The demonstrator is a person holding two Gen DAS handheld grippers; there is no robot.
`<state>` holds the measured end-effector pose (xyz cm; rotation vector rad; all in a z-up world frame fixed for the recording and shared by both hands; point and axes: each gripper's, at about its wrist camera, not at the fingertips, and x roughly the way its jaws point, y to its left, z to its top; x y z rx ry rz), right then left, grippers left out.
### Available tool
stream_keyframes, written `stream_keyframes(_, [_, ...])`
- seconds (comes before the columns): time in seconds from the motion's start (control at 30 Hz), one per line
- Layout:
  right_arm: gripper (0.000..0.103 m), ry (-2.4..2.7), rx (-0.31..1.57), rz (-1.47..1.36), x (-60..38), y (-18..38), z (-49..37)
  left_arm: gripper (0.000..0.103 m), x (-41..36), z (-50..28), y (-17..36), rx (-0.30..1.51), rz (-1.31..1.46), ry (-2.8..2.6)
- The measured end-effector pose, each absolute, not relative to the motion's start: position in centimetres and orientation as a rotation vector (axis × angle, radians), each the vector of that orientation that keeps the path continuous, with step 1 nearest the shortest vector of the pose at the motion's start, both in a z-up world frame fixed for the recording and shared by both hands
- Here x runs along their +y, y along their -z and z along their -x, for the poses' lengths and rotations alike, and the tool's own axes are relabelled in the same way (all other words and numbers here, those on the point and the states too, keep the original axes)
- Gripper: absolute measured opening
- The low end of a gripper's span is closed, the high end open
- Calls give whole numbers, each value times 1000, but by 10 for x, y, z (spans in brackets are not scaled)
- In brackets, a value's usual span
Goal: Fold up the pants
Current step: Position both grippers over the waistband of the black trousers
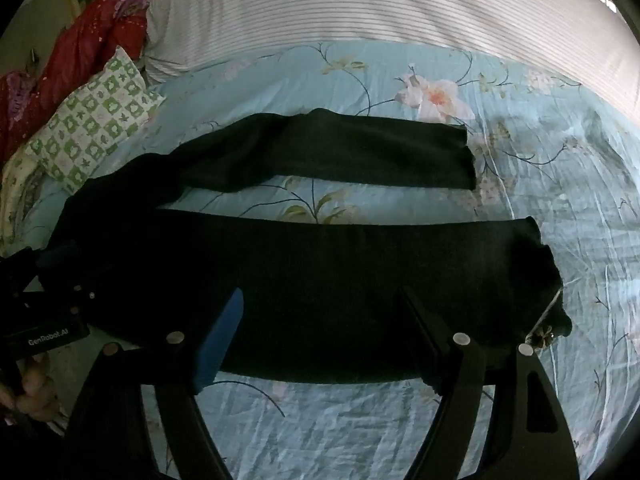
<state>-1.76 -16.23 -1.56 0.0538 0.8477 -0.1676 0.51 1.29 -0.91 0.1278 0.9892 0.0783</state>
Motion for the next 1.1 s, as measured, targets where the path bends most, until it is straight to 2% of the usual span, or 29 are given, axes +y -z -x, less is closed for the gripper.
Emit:
stream_keyframes(0.63, [79,176,830,-71,-167,14,20,84,8,-4,10,982,-121,-82])
stream_keyframes(0.87, [79,167,767,-68,-167,13,23,84,7,-4,11,984,-121,-81])
stream_keyframes(1.1, [79,174,806,-99,-170,12,25,84,2,-7,14,994,-135,-67])
